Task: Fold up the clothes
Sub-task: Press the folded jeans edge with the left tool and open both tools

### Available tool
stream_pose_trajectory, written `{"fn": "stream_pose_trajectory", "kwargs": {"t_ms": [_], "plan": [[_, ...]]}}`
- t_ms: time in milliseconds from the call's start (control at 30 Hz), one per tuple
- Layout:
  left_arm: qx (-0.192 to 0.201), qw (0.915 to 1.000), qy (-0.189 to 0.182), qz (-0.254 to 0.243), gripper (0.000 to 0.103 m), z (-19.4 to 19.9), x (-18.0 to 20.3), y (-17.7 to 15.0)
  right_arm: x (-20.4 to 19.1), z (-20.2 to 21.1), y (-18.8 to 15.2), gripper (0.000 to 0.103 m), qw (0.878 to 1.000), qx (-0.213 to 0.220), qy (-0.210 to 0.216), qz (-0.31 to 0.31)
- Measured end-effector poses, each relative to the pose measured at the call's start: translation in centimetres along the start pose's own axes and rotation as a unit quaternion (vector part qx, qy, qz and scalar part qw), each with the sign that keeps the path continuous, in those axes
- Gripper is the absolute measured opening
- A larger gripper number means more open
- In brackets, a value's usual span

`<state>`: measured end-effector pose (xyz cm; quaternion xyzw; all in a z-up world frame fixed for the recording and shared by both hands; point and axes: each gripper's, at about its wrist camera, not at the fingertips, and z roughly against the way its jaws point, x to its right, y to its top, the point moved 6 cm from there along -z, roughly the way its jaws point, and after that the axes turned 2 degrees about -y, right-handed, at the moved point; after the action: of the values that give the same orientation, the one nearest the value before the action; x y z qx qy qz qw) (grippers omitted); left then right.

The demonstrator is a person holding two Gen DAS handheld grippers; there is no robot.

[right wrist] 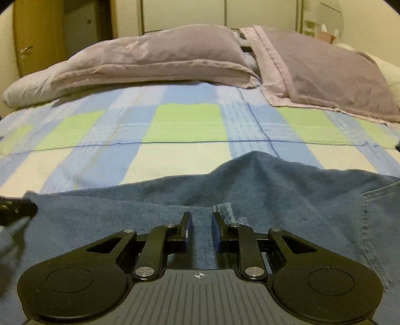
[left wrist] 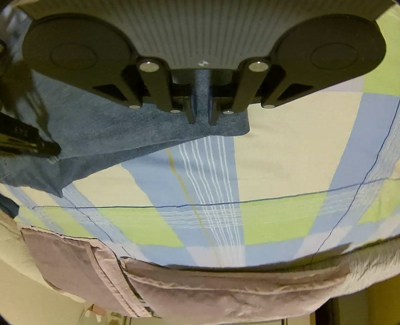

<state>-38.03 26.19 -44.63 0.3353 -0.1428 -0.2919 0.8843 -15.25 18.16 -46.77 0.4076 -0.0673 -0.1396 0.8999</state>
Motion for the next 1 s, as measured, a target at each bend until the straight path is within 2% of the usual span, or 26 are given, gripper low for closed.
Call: {"fn": "stream_pose_trajectory", "kwargs": {"t_ms": [67,167,267,367,467,500,567,633,733,767,800,833,867,900,1000], "plan": [[0.004,1.0,0.004,0.007,0.009,0.8,-0.1,-0.1,-0.3,-0.2,0.2,0.02,1.0,-0.005,-0.008,0.016],[0.011,0.9993,0.01,0.034,0.009,3.1,-0.7,-0.3,0.4,0.8,0.5,0.021,1.0,-0.017,0.001,-0.007],[0.02,0.9988,0.002,0.045,0.009,6.5,-0.3,-2.0,1.2,5.0,-0.8,0.021,0.999,0.004,0.012,-0.029],[0.021,0.9988,-0.021,0.038,0.01,9.1,1.0,-4.8,0.9,8.9,-3.7,0.021,1.0,0.001,0.02,-0.025],[0.012,0.9997,-0.005,0.021,0.011,9.8,1.9,-7.0,0.5,10.0,-7.6,0.02,1.0,-0.028,0.012,-0.006],[0.009,0.9998,0.0,0.015,0.011,10.0,2.2,-7.7,0.4,10.5,-8.2,0.02,1.0,-0.009,0.008,0.001],[0.0,0.9999,0.013,0.01,0.011,10.7,2.7,-8.3,0.0,11.1,-7.9,0.021,1.0,-0.026,-0.008,0.012],[-0.011,0.9995,0.022,0.02,0.011,11.8,3.1,-7.9,0.0,11.9,-7.4,0.021,0.999,-0.05,-0.008,-0.013],[-0.025,0.9986,0.029,0.037,0.022,13.8,3.8,-8.1,0.2,14.0,-7.9,0.021,0.997,-0.056,-0.002,-0.044],[-0.029,0.9984,0.031,0.037,0.023,14.5,4.2,-8.3,0.2,14.7,-8.2,0.022,0.997,-0.056,-0.002,-0.051],[-0.032,0.9982,0.034,0.037,0.023,15.1,4.7,-8.4,0.2,15.4,-8.6,0.033,0.997,-0.059,-0.006,-0.056],[-0.034,0.9981,0.037,0.036,0.025,15.7,5.0,-8.7,0.1,16.0,-8.6,0.058,0.997,-0.057,-0.005,-0.058],[-0.037,0.9979,0.04,0.035,0.028,16.3,5.4,-9.0,0.1,16.6,-8.7,0.07,0.997,-0.055,-0.005,-0.061],[-0.037,0.9979,0.041,0.033,0.029,16.9,5.8,-9.3,0.0,17.2,-8.7,0.074,0.997,-0.053,-0.004,-0.064],[-0.035,0.9979,0.048,0.027,0.031,18.9,6.7,-10.2,-0.1,19.0,-8.9,0.074,0.996,-0.047,-0.002,-0.073]]}}
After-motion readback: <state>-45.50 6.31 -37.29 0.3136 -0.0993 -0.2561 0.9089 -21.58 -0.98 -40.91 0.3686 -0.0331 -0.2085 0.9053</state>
